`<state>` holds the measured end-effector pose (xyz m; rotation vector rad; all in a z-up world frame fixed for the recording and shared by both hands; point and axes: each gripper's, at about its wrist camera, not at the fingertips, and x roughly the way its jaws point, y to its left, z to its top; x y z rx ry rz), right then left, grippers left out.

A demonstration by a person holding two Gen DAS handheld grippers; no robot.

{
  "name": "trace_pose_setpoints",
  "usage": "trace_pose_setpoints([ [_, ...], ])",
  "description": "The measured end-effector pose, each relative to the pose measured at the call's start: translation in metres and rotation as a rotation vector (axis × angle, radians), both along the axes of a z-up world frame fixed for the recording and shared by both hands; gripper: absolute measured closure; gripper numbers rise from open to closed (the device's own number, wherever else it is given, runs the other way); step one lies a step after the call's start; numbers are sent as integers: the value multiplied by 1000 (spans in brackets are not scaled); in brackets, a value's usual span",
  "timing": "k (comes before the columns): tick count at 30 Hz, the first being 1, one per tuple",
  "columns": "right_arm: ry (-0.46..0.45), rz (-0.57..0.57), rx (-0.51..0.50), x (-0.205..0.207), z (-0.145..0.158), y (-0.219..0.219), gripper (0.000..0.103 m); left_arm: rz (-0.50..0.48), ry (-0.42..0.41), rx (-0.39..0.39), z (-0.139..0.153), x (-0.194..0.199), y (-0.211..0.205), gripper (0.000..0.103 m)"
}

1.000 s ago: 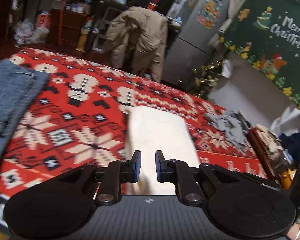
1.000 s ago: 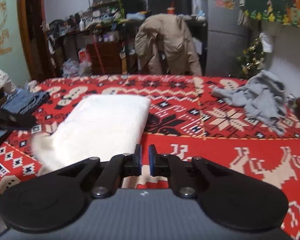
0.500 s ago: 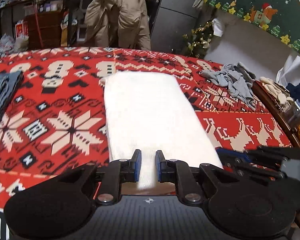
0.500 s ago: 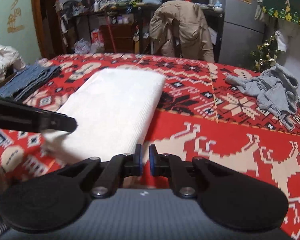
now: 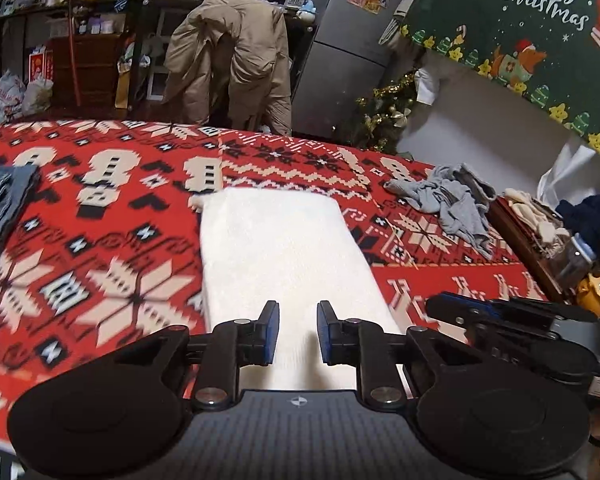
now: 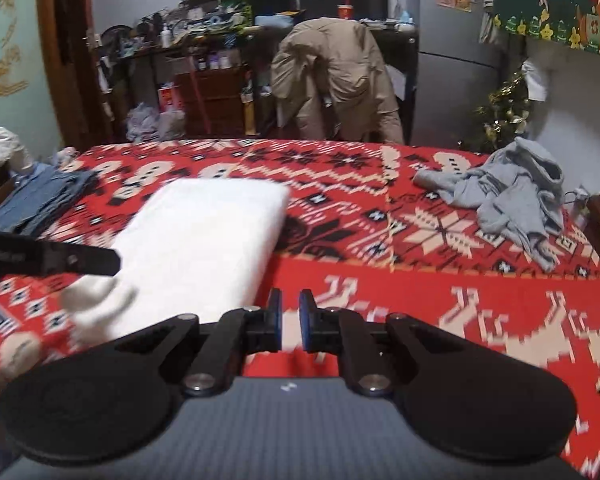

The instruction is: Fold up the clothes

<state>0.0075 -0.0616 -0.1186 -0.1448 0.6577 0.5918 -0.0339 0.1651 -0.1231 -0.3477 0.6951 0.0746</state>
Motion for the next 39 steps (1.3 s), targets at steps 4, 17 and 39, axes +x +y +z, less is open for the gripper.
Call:
trace_pose_setpoints([
  [4, 14, 6, 3, 25, -18, 13, 92, -1, 9, -1, -8, 24, 2, 83],
  [17, -13, 128, -11, 49, -42, 45, 96, 18, -10, -26, -17, 43, 12, 82],
  [39, -18, 46, 1, 39, -22, 26, 91, 121, -61, -109, -13, 45, 46, 82],
])
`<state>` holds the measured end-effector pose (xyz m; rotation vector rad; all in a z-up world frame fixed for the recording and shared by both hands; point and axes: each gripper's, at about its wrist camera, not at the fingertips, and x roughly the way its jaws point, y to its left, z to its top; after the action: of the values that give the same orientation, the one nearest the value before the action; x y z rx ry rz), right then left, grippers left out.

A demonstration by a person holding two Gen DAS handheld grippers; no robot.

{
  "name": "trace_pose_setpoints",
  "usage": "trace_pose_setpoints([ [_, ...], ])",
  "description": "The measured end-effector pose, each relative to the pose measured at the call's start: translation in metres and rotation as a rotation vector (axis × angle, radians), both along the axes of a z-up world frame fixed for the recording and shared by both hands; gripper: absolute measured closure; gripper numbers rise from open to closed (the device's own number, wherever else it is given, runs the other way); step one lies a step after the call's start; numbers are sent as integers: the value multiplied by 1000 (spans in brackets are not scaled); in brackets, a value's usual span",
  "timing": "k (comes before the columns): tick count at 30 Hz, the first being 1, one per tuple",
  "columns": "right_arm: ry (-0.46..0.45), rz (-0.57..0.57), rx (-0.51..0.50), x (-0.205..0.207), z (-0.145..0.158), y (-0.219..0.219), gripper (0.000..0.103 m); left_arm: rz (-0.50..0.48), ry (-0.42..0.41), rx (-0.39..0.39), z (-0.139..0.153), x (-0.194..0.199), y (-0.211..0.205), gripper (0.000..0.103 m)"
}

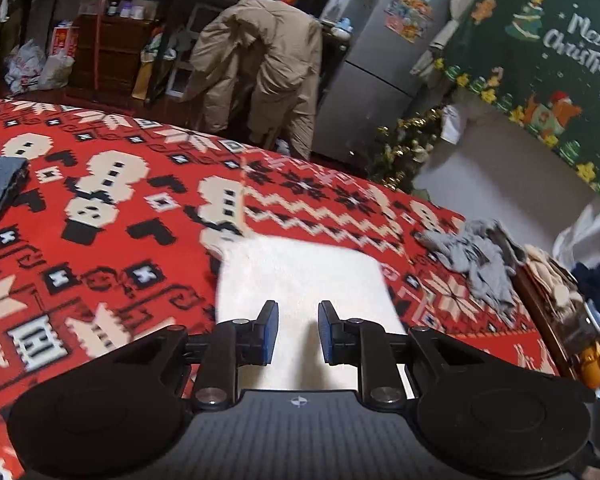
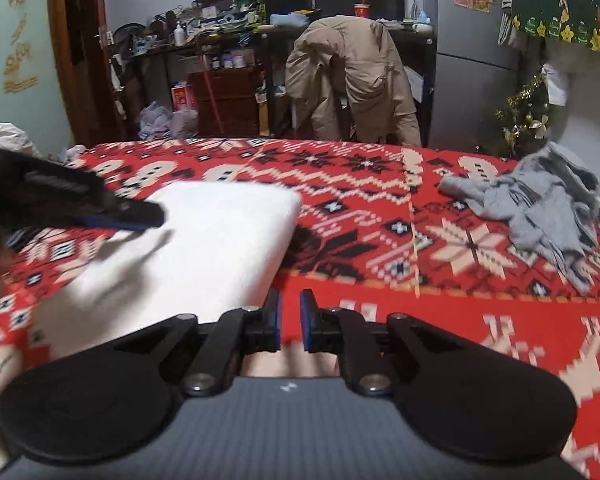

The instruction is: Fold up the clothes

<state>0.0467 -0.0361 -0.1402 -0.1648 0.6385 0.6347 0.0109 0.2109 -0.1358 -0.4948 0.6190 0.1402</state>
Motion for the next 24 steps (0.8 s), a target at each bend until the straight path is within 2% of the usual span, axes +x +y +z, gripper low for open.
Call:
trace_pose_setpoints([
  [3, -11, -37, -9, 30, -6, 16, 91, 37, 11, -35, -4, 4, 11, 82],
  [8, -21, 6, -6, 71, -16, 41, 91, 46, 23, -87, -12, 8, 22, 82],
  [15, -30, 18, 15, 96, -22, 55, 92, 55, 12, -121, -16, 8, 29, 81],
  [19, -23, 25, 18, 91, -21, 50, 92, 56, 14, -111, -15, 10, 28, 81],
  [24, 3, 47, -38, 49, -18, 36, 92, 61, 23, -110, -15, 9, 28, 80],
])
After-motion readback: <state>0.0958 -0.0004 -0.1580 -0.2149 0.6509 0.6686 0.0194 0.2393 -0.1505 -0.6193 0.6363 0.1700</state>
